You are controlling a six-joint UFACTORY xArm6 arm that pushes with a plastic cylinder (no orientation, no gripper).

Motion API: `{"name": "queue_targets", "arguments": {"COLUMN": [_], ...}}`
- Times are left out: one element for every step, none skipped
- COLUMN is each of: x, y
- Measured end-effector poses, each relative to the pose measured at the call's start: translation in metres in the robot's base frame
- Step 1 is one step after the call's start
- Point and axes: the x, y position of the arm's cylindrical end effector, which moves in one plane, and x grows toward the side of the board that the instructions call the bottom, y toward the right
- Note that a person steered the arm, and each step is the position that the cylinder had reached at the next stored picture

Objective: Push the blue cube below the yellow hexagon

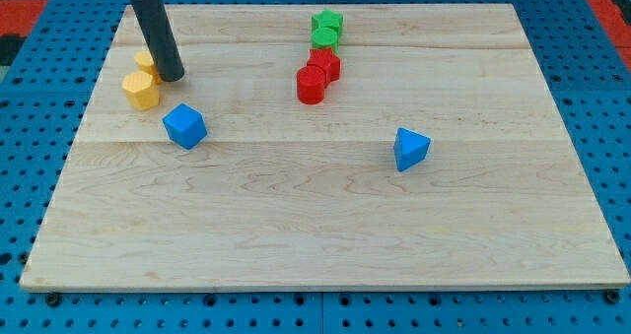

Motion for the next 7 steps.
{"name": "queue_targets", "arguments": {"x": [-0.001, 0.002, 0.002, 0.029, 0.077, 0.092, 0.096], "y": [-0.006, 0.000, 0.051, 0.093, 0.099, 0.073, 0.060]}}
